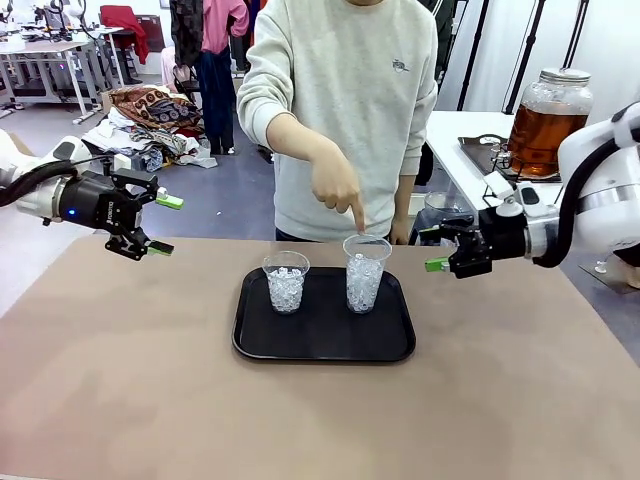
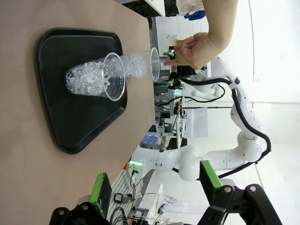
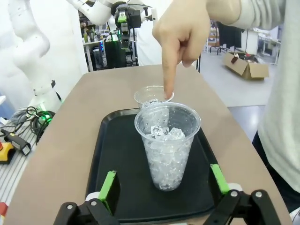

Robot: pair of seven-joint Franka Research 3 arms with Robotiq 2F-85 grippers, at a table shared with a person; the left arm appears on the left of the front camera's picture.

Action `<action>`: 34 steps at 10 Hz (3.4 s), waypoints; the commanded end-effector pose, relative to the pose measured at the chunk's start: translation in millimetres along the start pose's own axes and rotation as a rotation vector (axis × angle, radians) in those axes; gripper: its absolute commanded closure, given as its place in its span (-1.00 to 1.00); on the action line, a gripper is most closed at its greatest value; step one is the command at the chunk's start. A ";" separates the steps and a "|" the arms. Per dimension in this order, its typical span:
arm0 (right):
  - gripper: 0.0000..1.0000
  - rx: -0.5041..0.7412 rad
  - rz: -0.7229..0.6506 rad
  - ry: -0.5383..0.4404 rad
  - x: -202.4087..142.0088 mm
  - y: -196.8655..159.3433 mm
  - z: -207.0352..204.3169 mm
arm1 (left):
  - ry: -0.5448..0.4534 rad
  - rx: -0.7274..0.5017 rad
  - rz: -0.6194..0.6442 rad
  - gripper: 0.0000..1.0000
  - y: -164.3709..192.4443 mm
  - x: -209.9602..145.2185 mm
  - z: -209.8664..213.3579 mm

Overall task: Pour the drink into the iced cup.
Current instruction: Pick up the iced cup indicated by the human and present it to them.

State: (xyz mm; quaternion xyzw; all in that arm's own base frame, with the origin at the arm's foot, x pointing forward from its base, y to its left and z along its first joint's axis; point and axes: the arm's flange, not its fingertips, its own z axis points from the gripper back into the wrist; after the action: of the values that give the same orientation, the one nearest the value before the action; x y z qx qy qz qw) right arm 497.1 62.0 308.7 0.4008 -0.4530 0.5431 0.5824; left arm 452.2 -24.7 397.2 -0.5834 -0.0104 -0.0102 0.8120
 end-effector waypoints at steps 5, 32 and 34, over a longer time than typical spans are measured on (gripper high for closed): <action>-1.00 0.098 -0.009 -0.086 -31.9 -19.4 -38.0 | 0.000 -0.003 0.007 -1.00 -0.9 0.4 0.5; -1.00 0.124 -0.069 -0.145 -60.8 -25.9 -126.1 | 0.000 -0.003 0.007 -1.00 -0.9 0.4 0.5; -1.00 0.110 -0.081 -0.148 -60.3 -26.5 -132.9 | 0.000 -0.003 0.007 -1.00 -0.9 0.4 0.5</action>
State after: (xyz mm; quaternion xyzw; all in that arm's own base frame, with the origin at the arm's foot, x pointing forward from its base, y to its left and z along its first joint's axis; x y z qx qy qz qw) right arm 530.6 160.2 217.8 0.4968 -0.4384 0.5199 0.5391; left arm 452.1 -24.6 397.1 -0.5834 -0.0104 -0.0100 0.8120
